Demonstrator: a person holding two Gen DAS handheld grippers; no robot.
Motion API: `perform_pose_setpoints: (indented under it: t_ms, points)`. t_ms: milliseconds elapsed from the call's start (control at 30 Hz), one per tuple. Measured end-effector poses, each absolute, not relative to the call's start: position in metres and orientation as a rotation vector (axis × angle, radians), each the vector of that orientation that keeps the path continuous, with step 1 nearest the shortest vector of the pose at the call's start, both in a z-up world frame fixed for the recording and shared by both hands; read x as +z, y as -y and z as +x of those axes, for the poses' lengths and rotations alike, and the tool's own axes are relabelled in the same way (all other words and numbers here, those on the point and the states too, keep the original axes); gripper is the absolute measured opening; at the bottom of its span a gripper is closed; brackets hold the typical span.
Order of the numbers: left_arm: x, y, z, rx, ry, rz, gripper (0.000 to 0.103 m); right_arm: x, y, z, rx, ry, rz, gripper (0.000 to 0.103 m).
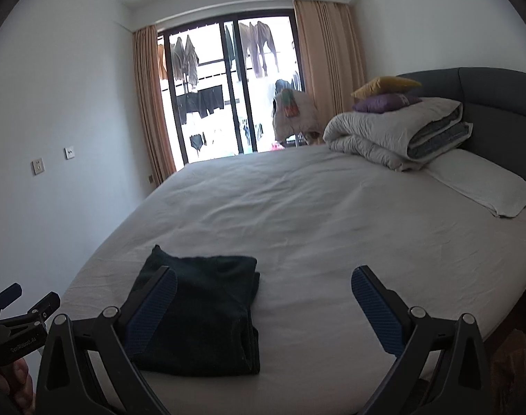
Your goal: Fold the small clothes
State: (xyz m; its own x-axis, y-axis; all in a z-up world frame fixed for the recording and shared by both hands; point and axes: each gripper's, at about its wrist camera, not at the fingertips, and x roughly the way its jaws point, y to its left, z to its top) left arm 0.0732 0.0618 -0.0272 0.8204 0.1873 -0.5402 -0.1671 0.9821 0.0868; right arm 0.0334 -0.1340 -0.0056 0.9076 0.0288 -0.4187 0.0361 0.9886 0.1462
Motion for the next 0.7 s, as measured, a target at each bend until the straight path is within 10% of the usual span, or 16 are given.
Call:
perform_pose_setpoints:
  t_ms: [700]
  points:
    - [-0.123,-0.055,0.141,0.132,-0.823,-0.009,0.103,-0.086,0.097,0.071,0.078,-0.757,0.089,0.103]
